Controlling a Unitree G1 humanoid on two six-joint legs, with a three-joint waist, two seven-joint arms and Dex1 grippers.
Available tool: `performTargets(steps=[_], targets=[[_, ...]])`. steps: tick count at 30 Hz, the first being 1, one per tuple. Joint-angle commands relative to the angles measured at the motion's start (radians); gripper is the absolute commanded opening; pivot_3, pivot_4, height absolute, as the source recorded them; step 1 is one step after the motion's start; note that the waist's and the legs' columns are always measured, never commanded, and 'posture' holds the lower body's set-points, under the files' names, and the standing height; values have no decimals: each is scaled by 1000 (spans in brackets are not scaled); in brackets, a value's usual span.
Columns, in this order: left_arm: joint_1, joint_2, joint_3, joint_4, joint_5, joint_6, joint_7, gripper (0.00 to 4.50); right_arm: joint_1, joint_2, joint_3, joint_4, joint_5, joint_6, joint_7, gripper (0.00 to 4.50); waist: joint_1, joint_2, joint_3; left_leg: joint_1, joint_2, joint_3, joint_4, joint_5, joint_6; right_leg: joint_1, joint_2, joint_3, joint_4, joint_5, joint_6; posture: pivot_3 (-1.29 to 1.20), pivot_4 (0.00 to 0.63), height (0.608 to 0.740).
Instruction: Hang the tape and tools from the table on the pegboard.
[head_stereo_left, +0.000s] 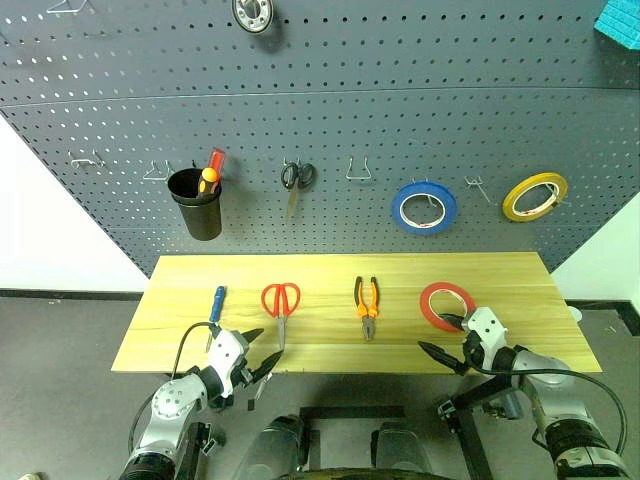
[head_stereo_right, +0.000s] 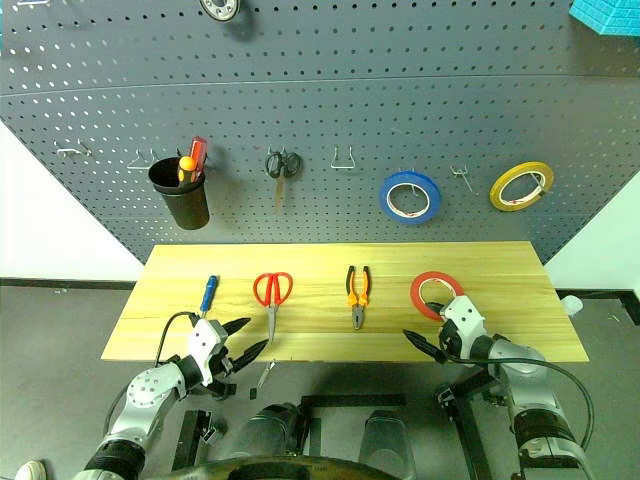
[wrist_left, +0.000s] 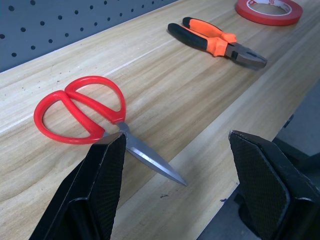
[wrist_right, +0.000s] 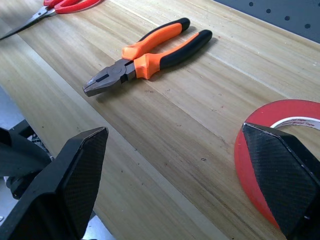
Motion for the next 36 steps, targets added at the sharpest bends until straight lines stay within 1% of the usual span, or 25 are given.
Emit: performTargets(steps=[1,7,9,11,14,16,22,26,33,36], targets=[[-14,2,6,-8,-2,-14,7,3423,-13,-14,-7,3,-5,-20,-3,4500,0,0,0,0,0,0,0,0,0,0,0,0,0,0,0,-29,43,728],[-40,-9,10,-22,-7,40,35,3423,-59,-21,8,87,-76,-40,-83,4500,0,0,0,0,0,0,0,0,0,0,0,0,0,0,0,-32,42,728],[-63,-20,4,-45,-20,77,29,3423,-88,-15,2,102,-65,-22,-70,4500,-1,0,0,0,0,0,0,0,0,0,0,0,0,0,0,-33,41,728],[-82,-28,-2,-67,-34,99,9,3423,-111,-14,5,116,-65,-11,-57,4500,-2,0,0,0,0,0,0,0,0,0,0,0,1,0,0,-34,40,728],[-117,-34,-24,-95,-39,140,-36,3423,-165,-17,23,156,-118,-7,-132,4500,-4,0,0,1,0,0,0,0,0,1,0,0,1,1,1,-35,40,728],[-134,-31,-42,-103,-28,161,-62,3423,-195,-15,31,171,-134,7,-152,4500,-3,0,0,1,0,0,0,0,0,1,0,0,1,1,1,-35,40,728],[-244,-20,-153,-80,6,266,-218,3423,-322,-13,93,205,-203,170,-170,4500,-6,0,0,1,-1,0,-1,2,3,0,1,0,1,1,2,-43,42,728],[-307,-28,-189,-59,11,298,-281,3423,-388,-16,137,248,-253,229,-184,4500,-8,0,0,1,-1,-1,0,2,2,1,1,0,1,2,2,-46,43,728],[-355,-56,-206,-39,23,301,-301,3423,-479,-1,204,346,-331,340,-217,4500,-15,0,0,1,-2,-1,0,3,2,0,1,0,1,2,2,-52,38,728],[-347,-61,-205,-46,25,300,-299,3423,-519,15,219,399,-358,378,-263,4500,-31,0,0,1,-2,-2,0,3,2,1,1,0,1,2,2,-52,38,728]])
